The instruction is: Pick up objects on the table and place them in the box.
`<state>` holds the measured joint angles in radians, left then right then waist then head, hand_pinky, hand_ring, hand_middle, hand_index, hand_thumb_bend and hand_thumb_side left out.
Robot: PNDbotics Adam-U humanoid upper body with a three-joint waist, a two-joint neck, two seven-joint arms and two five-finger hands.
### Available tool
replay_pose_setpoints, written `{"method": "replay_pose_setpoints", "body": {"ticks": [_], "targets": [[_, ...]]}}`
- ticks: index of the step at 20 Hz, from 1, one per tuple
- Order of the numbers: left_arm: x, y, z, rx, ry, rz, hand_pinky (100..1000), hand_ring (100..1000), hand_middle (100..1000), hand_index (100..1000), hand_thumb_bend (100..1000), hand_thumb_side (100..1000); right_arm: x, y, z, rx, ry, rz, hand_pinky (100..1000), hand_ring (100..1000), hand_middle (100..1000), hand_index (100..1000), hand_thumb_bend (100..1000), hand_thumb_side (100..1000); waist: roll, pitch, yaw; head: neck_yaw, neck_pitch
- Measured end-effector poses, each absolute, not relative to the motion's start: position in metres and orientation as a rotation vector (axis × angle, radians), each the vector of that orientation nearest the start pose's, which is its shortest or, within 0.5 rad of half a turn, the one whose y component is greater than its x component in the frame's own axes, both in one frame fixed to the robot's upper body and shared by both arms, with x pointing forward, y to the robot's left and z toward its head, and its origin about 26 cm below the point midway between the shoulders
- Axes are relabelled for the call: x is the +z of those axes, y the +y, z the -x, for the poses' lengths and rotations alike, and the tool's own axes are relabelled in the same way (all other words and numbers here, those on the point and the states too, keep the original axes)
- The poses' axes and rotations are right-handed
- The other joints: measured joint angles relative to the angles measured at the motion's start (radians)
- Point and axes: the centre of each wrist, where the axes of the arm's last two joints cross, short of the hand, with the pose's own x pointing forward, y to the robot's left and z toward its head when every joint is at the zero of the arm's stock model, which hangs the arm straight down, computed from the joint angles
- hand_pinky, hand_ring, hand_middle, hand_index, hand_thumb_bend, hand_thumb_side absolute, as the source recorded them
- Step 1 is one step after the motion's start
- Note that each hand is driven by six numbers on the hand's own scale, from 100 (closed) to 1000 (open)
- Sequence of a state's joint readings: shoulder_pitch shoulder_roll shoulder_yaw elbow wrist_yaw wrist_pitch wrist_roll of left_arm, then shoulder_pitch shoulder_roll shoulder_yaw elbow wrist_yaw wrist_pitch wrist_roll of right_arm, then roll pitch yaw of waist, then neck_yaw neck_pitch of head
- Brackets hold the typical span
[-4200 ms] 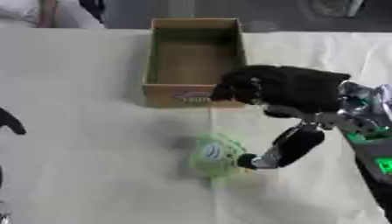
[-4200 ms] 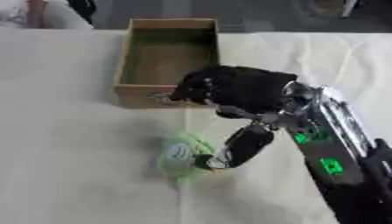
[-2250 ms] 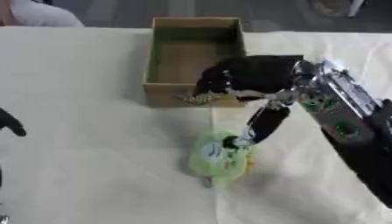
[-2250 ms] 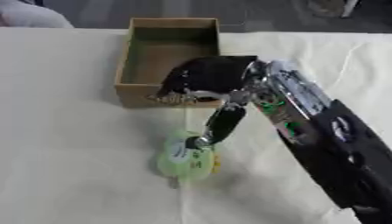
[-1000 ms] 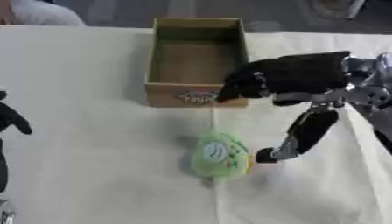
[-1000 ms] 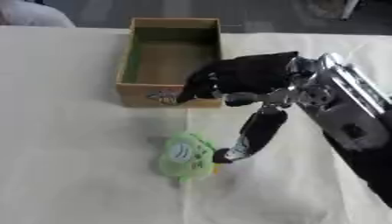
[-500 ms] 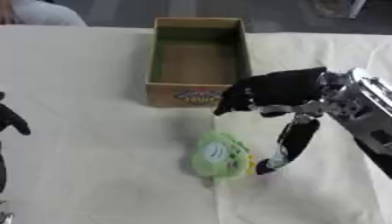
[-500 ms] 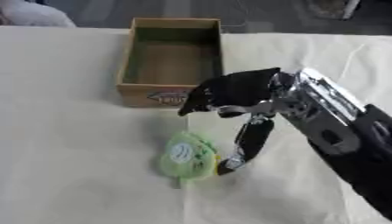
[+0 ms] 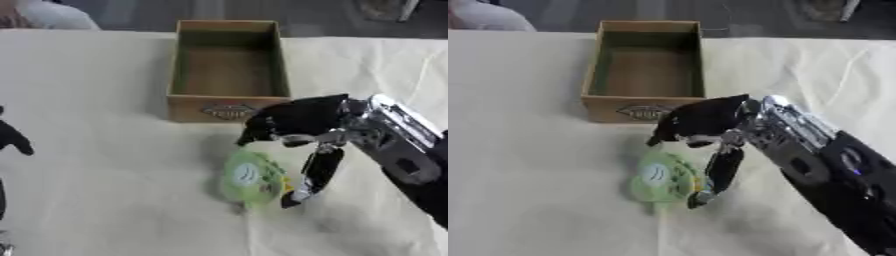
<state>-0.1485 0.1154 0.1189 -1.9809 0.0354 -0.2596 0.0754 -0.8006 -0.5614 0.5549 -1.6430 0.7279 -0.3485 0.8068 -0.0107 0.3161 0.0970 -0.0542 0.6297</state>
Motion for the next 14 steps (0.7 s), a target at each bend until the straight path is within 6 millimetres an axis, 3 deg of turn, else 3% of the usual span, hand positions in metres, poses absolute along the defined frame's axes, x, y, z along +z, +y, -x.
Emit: {"method": "replay_pose_setpoints", "body": {"ticks": [11,14], "targets": [[0.143,0.271,-0.285,0.033,-2.389,-0.142,299,376,389,633,100,914,0.202,-0.154,-0.376,-2.949,1.603,-0.610,1000,1000,884,1000,565,519,-0.004,0.002,0.006,0.000,0.000],[0.143,0.271,-0.285,0.032,-2.389,-0.141,299,376,389,633,100,915,0.198,-0.155,-0.378,-2.960,1.587,-0.617,991,980,833,1000,506,514,-0.004,0.002,0.007,0.000,0.000]]}}
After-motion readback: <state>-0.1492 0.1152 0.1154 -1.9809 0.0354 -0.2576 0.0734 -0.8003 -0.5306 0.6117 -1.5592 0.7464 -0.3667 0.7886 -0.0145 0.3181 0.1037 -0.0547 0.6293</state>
